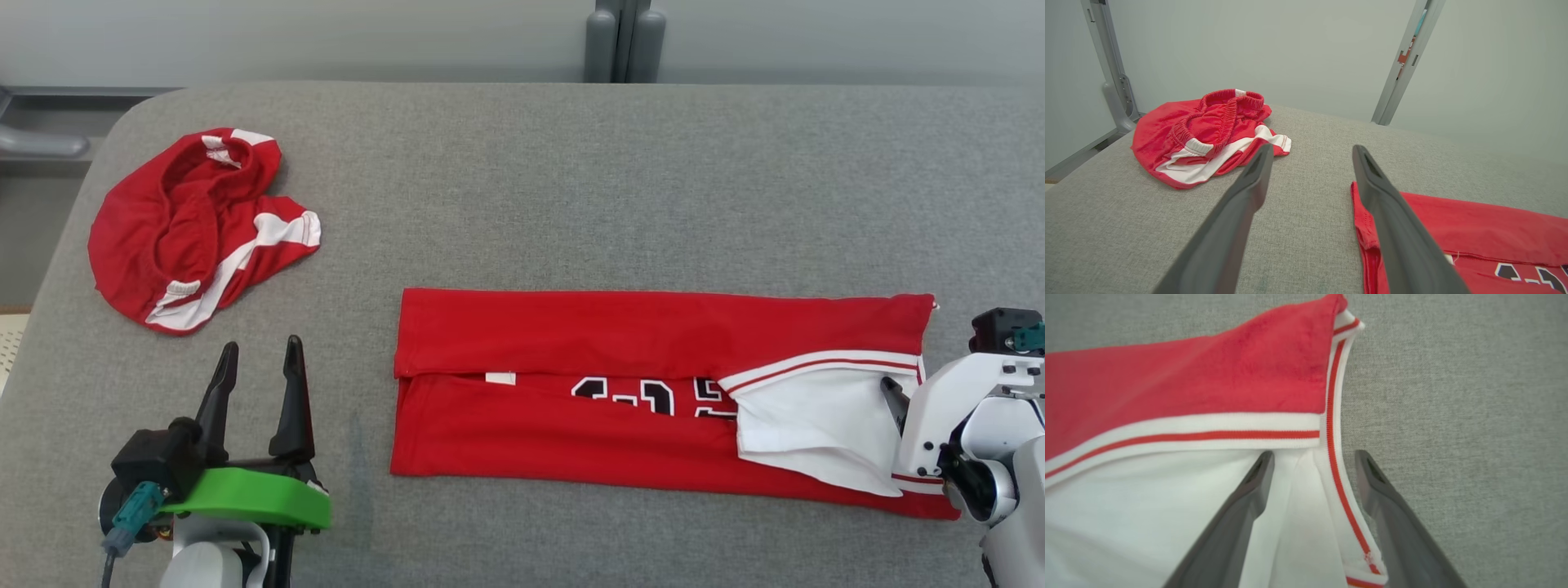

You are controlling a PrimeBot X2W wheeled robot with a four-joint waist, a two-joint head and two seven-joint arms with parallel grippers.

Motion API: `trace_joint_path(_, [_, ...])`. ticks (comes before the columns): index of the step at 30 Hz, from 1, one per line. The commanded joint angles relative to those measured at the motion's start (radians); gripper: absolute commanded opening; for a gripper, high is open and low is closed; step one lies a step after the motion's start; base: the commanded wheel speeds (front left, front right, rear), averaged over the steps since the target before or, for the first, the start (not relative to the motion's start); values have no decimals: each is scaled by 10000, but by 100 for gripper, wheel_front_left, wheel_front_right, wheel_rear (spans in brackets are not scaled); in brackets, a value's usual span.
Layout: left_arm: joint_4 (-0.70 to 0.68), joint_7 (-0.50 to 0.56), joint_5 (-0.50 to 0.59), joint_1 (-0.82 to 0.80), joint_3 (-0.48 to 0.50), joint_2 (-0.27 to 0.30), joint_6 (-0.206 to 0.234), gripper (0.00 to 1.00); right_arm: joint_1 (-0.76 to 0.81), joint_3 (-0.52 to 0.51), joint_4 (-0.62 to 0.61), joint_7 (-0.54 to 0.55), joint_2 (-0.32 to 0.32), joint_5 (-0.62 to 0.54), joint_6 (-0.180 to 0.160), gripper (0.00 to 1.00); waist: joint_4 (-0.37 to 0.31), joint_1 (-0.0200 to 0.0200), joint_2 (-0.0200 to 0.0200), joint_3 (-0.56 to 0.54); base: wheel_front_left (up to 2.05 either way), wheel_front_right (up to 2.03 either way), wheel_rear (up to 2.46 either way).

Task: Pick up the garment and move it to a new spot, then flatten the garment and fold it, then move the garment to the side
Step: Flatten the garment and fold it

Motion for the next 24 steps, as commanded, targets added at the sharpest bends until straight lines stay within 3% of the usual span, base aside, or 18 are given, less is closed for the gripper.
trace_joint_path(1, [-14,2,113,-222,-17,-10,-32,100,-199,-2,150,98,-73,3,0,100,123,0,0,192,0,0,0])
trace_joint_path(11, [40,1,-47,-461,-245,98,-41,100,-339,113,1195,1021,-7,238,0,100,386,0,0,446,0,0,0])
trace_joint_path(12, [34,1,-46,-469,-252,112,-41,100,-316,154,1226,1144,38,286,0,58,399,0,0,451,0,0,0])
trace_joint_path(13, [21,2,-60,-475,-261,121,-41,100,-326,95,1166,1085,47,308,0,7,407,0,0,461,0,0,0])
trace_joint_path(14, [11,1,-78,-482,-268,128,-41,100,-343,54,1117,1035,17,300,0,0,414,0,0,471,0,0,0])
trace_joint_path(24, [28,2,16,-326,-179,138,-43,100,-253,-1476,95,343,-713,-501,-11,0,318,0,0,208,0,0,0])
